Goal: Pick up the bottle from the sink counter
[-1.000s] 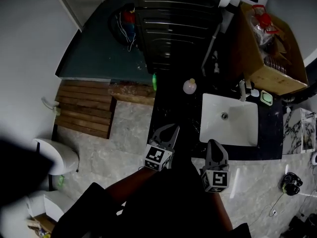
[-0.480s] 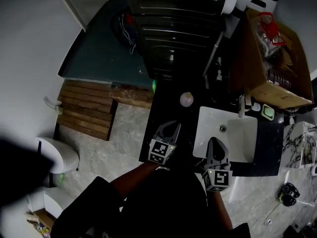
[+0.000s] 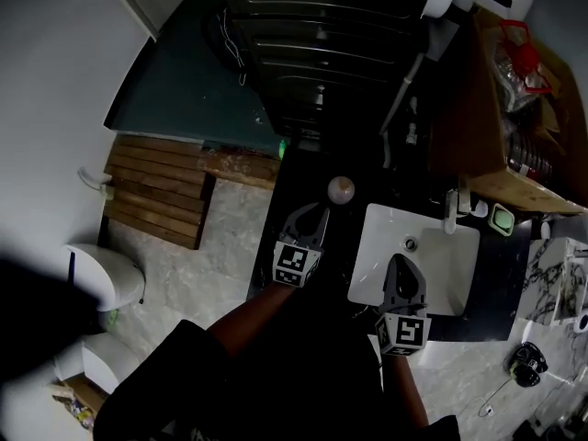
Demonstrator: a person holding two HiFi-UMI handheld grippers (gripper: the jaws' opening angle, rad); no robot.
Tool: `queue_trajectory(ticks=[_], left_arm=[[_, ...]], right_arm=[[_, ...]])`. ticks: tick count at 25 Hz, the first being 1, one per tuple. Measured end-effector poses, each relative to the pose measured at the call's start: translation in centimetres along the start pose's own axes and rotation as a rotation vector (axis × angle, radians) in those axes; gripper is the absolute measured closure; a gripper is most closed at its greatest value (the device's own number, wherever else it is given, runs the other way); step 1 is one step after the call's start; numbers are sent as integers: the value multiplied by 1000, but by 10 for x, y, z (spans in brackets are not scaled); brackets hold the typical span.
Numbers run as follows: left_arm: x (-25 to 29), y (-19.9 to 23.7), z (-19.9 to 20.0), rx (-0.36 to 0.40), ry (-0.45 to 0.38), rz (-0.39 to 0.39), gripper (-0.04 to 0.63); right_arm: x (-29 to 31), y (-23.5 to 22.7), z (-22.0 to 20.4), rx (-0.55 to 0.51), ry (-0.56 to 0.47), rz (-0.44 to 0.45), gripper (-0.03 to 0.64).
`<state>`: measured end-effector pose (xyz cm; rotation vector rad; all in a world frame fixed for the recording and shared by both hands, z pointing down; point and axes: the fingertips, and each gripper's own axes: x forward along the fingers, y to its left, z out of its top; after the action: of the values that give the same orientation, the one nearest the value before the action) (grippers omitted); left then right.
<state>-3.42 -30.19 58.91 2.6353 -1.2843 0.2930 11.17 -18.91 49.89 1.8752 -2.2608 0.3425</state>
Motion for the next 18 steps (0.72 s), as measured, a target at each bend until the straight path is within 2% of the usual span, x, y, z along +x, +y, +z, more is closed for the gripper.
queue_trajectory(ticks=[3,5,10,14,18], left_arm=[[15,1,-6,18,27,-13,556],[25,3,-10,21,37,-14,475],[49,4,-31,5,93,-43,365],[68,-2,-46,73,171,-75,306],[86,-2,-56,93,204,-87,274]], right_arm=[[11,-6,-6,-9,17,12,578],[17,-9,-9,-3,25,12,578],[25,-19,-14,16,42,-3,578],[27,-28,-20,47,55,-29,578],[28,-32,-26,60,67,-38,578]])
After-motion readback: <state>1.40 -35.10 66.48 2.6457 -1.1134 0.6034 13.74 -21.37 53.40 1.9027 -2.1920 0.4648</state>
